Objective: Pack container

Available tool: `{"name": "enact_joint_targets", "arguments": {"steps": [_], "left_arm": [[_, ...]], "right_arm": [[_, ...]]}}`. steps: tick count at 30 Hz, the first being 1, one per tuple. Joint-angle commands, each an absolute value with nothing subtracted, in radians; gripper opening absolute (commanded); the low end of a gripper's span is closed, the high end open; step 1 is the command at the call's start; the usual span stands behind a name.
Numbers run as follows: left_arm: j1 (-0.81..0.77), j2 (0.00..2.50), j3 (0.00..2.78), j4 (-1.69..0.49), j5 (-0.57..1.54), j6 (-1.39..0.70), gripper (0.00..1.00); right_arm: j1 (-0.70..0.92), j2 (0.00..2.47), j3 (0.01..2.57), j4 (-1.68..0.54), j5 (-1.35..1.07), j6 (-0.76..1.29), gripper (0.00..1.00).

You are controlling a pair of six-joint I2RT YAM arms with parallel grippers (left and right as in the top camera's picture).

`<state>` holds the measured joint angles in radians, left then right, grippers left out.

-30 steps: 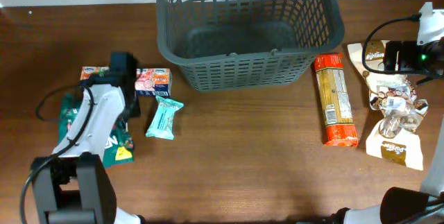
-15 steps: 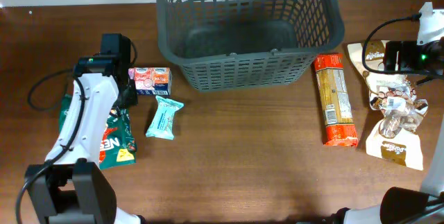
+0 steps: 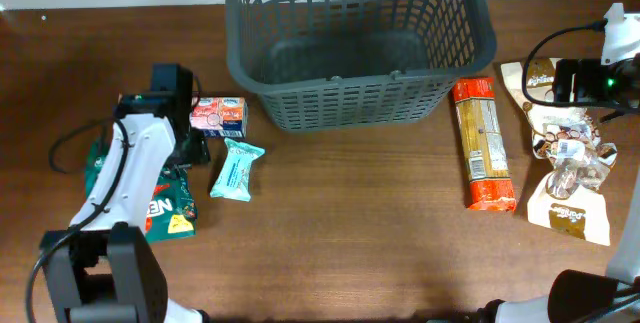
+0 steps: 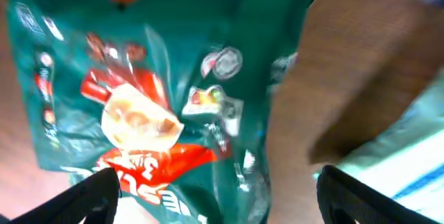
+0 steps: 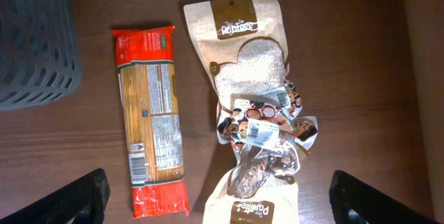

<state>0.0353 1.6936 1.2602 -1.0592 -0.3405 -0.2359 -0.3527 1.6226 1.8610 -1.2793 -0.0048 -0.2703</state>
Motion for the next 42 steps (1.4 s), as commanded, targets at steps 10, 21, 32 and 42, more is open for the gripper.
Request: {"name": "enact_joint_targets", "arguments": {"steps": [10, 21, 32, 42], "left_arm": [[0.326, 1.677, 1.245, -1.063, 0.043, 0.090, 0.81], [0.543, 1.633, 1.265, -1.064, 0.139, 0.155, 0.81], [0.553, 1.575, 1.385, -1.074, 0.028, 0.283, 0.95], [0.603, 1.585, 1.385, -1.054, 0.046, 0.458, 1.00]], "right_arm": [[-0.354, 1.623, 1.882, -1.279, -0.018, -0.277, 0.99], [-0.354, 1.623, 1.882, -1.280, -0.018, -0.277, 0.99], [-0.354, 1.623, 1.882, -1.279, -0.018, -0.277, 0.99], [-0.354, 1.623, 1.882, -1.279, -0.018, -0.277, 0.99]]}}
